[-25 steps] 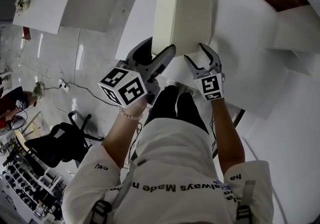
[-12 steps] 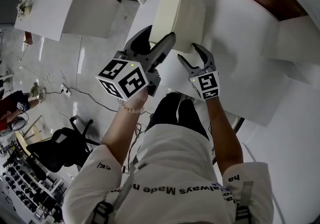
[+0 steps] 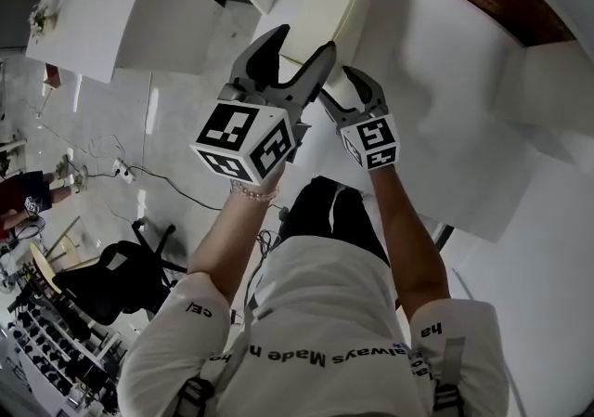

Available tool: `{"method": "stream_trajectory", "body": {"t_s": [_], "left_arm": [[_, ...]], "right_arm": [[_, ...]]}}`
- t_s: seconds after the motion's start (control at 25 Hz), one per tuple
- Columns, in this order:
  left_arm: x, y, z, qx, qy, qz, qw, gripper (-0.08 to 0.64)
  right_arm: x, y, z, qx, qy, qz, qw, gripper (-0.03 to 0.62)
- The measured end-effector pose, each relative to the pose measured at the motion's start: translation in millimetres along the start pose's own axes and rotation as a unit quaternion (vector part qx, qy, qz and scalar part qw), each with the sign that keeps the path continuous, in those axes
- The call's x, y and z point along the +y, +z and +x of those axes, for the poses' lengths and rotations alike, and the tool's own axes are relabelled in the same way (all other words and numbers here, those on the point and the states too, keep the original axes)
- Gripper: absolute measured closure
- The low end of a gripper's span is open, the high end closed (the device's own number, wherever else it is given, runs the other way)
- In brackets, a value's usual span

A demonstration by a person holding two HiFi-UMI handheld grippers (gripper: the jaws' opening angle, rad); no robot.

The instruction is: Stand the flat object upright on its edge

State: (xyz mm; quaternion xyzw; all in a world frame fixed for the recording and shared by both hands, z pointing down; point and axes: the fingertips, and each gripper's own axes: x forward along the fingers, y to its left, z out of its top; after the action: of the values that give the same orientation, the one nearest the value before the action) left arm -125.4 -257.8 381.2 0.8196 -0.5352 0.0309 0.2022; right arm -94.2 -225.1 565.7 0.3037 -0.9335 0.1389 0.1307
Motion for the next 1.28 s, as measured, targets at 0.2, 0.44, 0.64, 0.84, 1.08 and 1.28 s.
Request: {"method": "stream_trajectory", "body": {"t_s": [0.2, 0.44, 0.64, 0.84, 1.08, 1.28], "left_arm": [[14, 9, 9, -0.005, 0.019, 0.026, 0.9994, 0.27], [37, 21, 25, -0.016, 0.035, 0.041, 0.9984, 0.27], [59, 36, 35, -0.02, 0.046, 0.06, 0.997, 0.271], [79, 44, 43, -0.027, 0.065, 0.071, 0.995, 0.272], [101, 56, 53, -0.041, 0.09, 0.09, 0.991, 0.272], [117, 64, 58, -0.049, 0.111, 0.102, 0.9873, 0.273]], "right_arm": [[-7, 11, 26, -0.006, 0.003, 0.014, 1.0, 0.311], [-20, 23, 57, -0.012, 0.007, 0.04, 0.999, 0.322], [-26, 36, 83, -0.013, 0.007, 0.053, 0.998, 0.322], [-30, 44, 108, -0.008, 0.014, 0.053, 0.998, 0.322], [-38, 55, 134, -0.005, 0.021, 0.049, 0.999, 0.322], [-40, 61, 153, -0.001, 0.028, 0.044, 0.999, 0.322]]}}
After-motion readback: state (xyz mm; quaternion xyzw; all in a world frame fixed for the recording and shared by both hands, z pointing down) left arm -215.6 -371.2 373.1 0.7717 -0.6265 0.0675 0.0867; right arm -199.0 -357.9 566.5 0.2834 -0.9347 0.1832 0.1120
